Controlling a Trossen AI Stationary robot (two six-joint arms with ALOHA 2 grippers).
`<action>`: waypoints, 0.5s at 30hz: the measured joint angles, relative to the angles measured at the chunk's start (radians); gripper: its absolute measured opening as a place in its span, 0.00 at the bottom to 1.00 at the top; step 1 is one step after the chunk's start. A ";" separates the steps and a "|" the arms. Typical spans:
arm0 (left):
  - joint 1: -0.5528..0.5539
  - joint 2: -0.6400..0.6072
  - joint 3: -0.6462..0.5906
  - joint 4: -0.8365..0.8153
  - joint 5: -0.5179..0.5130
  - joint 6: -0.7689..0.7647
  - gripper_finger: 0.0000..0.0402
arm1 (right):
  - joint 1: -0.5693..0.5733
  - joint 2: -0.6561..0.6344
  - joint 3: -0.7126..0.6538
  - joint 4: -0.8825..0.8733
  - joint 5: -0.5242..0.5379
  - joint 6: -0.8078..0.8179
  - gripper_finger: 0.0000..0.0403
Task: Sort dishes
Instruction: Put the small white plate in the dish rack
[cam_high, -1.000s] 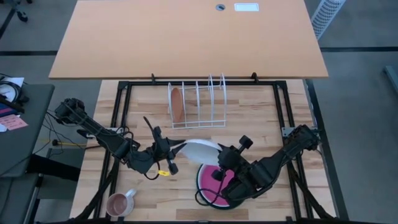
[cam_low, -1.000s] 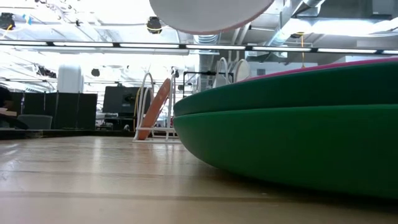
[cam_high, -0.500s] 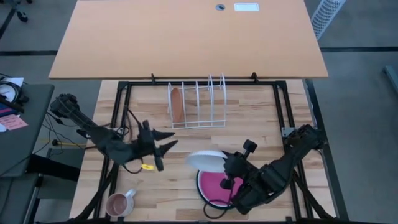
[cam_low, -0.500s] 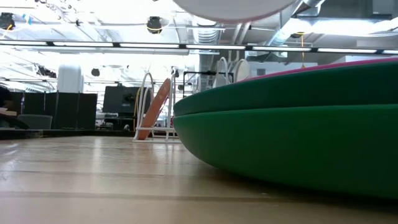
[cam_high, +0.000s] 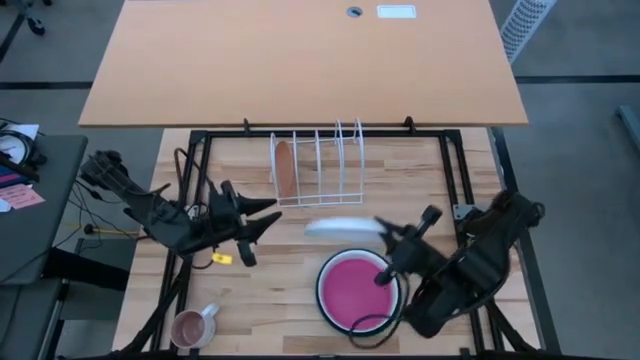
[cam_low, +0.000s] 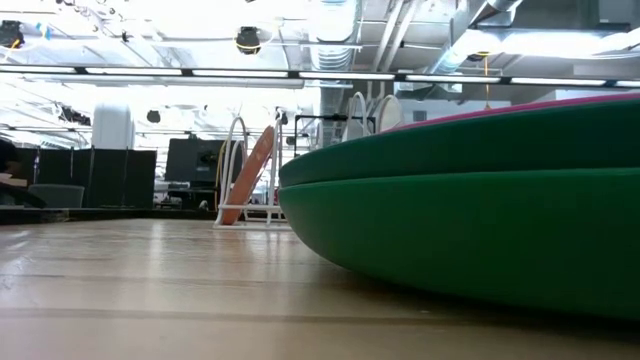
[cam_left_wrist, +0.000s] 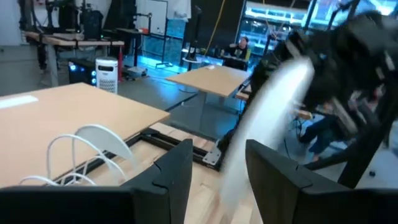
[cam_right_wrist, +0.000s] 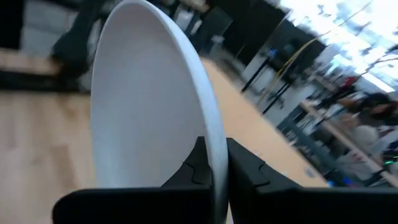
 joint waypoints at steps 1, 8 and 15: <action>0.000 0.016 0.010 0.001 0.001 0.009 0.36 | 0.000 -0.015 0.001 -0.001 0.031 -0.010 0.05; 0.008 0.117 0.097 0.049 -0.001 0.071 0.36 | -0.021 -0.072 0.001 0.000 0.161 -0.094 0.05; 0.010 0.163 0.182 0.160 0.095 0.158 0.36 | -0.080 -0.105 0.000 0.000 0.157 -0.274 0.05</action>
